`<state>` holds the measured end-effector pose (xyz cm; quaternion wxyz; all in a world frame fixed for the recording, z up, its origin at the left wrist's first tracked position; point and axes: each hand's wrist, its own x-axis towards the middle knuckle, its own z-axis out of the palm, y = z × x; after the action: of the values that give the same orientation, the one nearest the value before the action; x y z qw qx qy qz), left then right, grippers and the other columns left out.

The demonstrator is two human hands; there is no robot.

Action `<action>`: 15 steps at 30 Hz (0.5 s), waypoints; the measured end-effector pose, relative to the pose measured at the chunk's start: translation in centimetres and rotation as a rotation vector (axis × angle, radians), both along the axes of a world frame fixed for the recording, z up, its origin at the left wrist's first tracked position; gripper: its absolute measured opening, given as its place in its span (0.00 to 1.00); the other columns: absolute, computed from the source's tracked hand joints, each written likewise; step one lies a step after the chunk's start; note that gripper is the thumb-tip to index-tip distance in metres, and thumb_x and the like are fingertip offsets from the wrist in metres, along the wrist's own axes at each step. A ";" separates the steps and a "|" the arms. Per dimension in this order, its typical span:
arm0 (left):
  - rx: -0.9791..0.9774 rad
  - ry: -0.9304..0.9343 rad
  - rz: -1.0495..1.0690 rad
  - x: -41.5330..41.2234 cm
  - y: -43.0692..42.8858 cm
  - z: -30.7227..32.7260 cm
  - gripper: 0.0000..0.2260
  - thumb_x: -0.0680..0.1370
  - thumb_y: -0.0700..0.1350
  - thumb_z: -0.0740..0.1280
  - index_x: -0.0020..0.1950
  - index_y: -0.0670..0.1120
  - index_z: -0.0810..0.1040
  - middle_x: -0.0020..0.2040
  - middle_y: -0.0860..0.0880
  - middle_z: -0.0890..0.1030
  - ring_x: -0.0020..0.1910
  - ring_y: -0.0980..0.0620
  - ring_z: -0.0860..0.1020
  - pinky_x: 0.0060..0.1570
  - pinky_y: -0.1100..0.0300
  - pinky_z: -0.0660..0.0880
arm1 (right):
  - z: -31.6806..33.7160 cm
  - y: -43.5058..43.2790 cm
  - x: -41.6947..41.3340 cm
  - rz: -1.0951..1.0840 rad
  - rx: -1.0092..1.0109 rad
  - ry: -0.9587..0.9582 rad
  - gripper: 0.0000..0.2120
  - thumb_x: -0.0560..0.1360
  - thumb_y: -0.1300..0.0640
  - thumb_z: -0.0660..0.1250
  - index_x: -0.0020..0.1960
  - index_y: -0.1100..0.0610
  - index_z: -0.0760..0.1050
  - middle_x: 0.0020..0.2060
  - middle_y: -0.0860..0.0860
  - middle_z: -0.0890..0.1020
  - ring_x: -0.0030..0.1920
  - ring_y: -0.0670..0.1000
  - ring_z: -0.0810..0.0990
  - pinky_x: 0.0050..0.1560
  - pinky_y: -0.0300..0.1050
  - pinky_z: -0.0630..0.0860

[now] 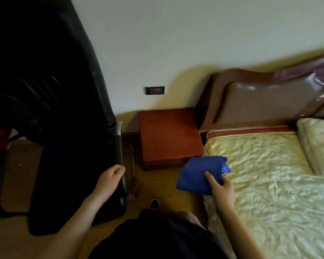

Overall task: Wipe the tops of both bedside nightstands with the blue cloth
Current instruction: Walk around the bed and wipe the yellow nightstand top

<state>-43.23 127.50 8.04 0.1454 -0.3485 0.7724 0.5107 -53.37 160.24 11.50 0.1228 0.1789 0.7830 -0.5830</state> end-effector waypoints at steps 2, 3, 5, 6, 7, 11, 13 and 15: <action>-0.016 0.054 -0.081 -2.7 0.2 0.6 0.13 0.82 0.53 0.59 0.59 0.49 0.79 0.54 0.52 0.80 0.56 0.52 0.77 0.51 0.59 0.70 | 0.8 1.5 1.6 -0.076 -0.017 0.027 0.02 0.74 0.58 0.71 0.43 0.53 0.80 0.39 0.47 0.85 0.38 0.42 0.84 0.36 0.35 0.77; -0.023 0.074 -0.135 -4.1 0.7 0.9 0.14 0.81 0.53 0.59 0.60 0.49 0.79 0.56 0.51 0.80 0.58 0.52 0.76 0.54 0.58 0.70 | 1.1 2.4 2.6 -0.119 -0.029 0.037 0.01 0.74 0.58 0.72 0.44 0.54 0.80 0.39 0.48 0.85 0.39 0.43 0.84 0.37 0.37 0.78; -0.044 0.110 -0.262 -6.6 2.3 1.3 0.14 0.81 0.54 0.58 0.60 0.51 0.78 0.57 0.51 0.80 0.59 0.51 0.76 0.55 0.56 0.70 | 1.6 4.3 4.8 -0.222 -0.045 0.053 0.02 0.74 0.59 0.72 0.46 0.55 0.80 0.39 0.48 0.86 0.40 0.45 0.85 0.36 0.38 0.79; -0.048 0.132 -0.330 -7.6 3.4 1.5 0.14 0.81 0.54 0.58 0.60 0.52 0.78 0.58 0.51 0.80 0.60 0.50 0.76 0.55 0.56 0.71 | 1.8 5.3 6.2 -0.277 -0.052 0.065 0.02 0.74 0.59 0.72 0.46 0.56 0.80 0.39 0.49 0.86 0.40 0.46 0.85 0.35 0.37 0.78; -0.047 0.154 -0.404 -8.4 4.7 1.6 0.13 0.82 0.54 0.58 0.60 0.52 0.78 0.58 0.51 0.80 0.60 0.50 0.77 0.55 0.57 0.71 | 2.0 6.2 7.7 -0.338 -0.058 0.077 0.02 0.74 0.59 0.72 0.46 0.56 0.80 0.40 0.49 0.86 0.40 0.46 0.85 0.35 0.36 0.78; -0.053 0.188 -0.714 -9.0 11.5 1.7 0.15 0.82 0.52 0.58 0.63 0.50 0.77 0.59 0.51 0.80 0.61 0.51 0.76 0.56 0.58 0.70 | 2.4 9.9 15.7 -0.623 -0.067 0.099 0.02 0.74 0.60 0.72 0.46 0.54 0.80 0.38 0.49 0.86 0.39 0.45 0.84 0.35 0.35 0.78; -0.046 0.177 -0.865 -7.5 15.2 1.4 0.16 0.82 0.52 0.57 0.65 0.50 0.77 0.60 0.51 0.79 0.62 0.51 0.75 0.57 0.57 0.70 | 2.2 11.3 20.9 -0.730 -0.060 0.106 0.01 0.74 0.59 0.72 0.45 0.54 0.81 0.37 0.48 0.86 0.40 0.45 0.84 0.36 0.35 0.78; -0.052 0.171 -0.993 -4.9 18.6 0.9 0.15 0.82 0.52 0.58 0.65 0.49 0.77 0.60 0.51 0.79 0.61 0.51 0.75 0.56 0.57 0.71 | 1.9 12.0 26.7 -0.855 -0.066 0.103 0.01 0.74 0.60 0.71 0.45 0.55 0.81 0.36 0.45 0.86 0.39 0.42 0.84 0.36 0.33 0.78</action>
<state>-48.12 146.12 8.91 0.2983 0.1007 0.8665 0.3874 -26.68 172.26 13.41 -0.1633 0.4536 0.6245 -0.6144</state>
